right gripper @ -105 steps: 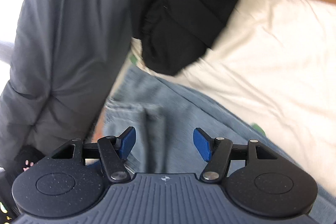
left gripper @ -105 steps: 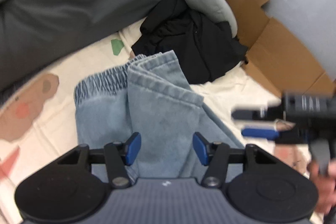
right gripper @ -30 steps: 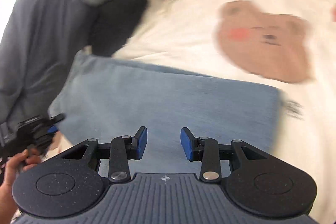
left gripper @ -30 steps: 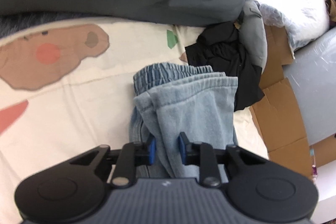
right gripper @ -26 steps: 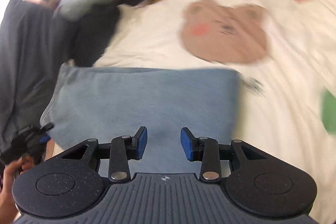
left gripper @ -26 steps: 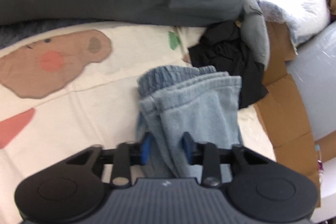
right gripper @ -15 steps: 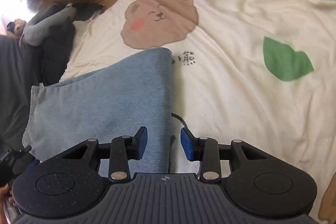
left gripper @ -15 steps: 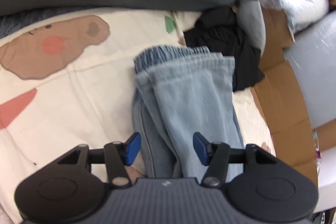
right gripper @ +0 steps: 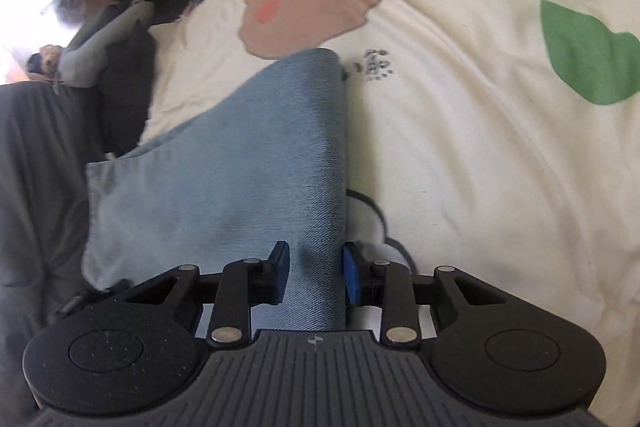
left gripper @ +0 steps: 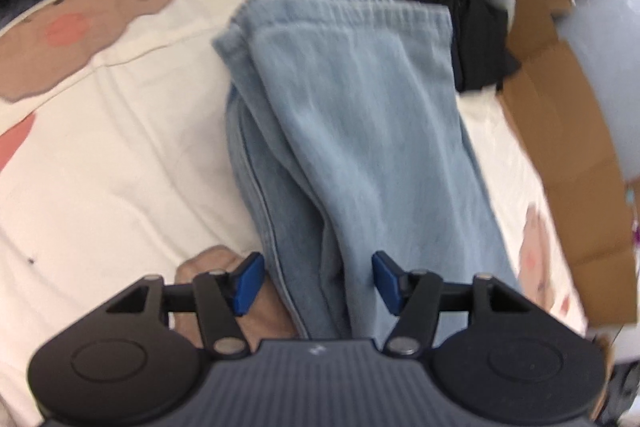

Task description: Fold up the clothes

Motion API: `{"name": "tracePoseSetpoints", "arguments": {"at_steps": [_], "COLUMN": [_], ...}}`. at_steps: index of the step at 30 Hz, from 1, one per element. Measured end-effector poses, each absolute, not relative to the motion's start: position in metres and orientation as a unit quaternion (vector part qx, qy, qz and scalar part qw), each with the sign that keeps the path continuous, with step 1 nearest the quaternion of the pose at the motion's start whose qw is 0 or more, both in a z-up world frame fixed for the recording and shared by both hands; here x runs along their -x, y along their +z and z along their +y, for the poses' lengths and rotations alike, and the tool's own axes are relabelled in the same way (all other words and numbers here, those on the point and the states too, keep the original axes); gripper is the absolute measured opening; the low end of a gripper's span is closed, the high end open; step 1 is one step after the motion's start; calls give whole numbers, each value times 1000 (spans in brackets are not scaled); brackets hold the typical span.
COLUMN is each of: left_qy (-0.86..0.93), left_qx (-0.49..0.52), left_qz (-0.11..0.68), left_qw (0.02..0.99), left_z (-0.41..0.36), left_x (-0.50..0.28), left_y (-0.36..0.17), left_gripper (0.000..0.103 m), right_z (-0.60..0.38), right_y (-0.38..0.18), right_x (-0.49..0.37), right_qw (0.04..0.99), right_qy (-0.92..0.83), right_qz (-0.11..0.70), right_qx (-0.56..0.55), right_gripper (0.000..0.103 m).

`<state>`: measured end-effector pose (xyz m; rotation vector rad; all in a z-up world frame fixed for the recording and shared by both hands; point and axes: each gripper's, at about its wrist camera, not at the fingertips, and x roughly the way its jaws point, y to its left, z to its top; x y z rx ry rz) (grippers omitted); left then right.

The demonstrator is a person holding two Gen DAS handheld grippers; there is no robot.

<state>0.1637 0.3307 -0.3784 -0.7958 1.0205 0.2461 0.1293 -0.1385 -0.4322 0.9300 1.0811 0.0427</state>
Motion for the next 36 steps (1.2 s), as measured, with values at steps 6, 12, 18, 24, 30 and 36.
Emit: {"name": "tracePoseSetpoints", "arguments": {"at_steps": [6, 12, 18, 24, 30, 36], "left_qy": [110, 104, 83, 89, 106, 109], "left_qx": [379, 402, 410, 410, 415, 424], "left_qz": [484, 489, 500, 502, 493, 484], "left_qw": [781, 767, 758, 757, 758, 757], "left_z": [335, 333, 326, 319, 316, 318], "left_x": [-164, -158, -155, -158, -157, -153], "left_y": [-385, -394, -398, -404, -405, -406], "left_gripper": [62, 62, 62, 63, 59, 51], "right_z": [-142, -135, -136, -129, -132, -133], "right_y": [-443, -462, -458, -468, -462, -454], "right_x": [-129, -129, -132, -140, -136, -133], "right_qw": [744, 730, 721, 720, 715, 706], "right_qy": [30, 32, 61, 66, 77, 106], "right_qz": [498, 497, 473, 486, 476, 455], "right_qx": [-445, -468, -502, -491, -505, -533], "right_gripper": [30, 32, 29, 28, 12, 11]}}
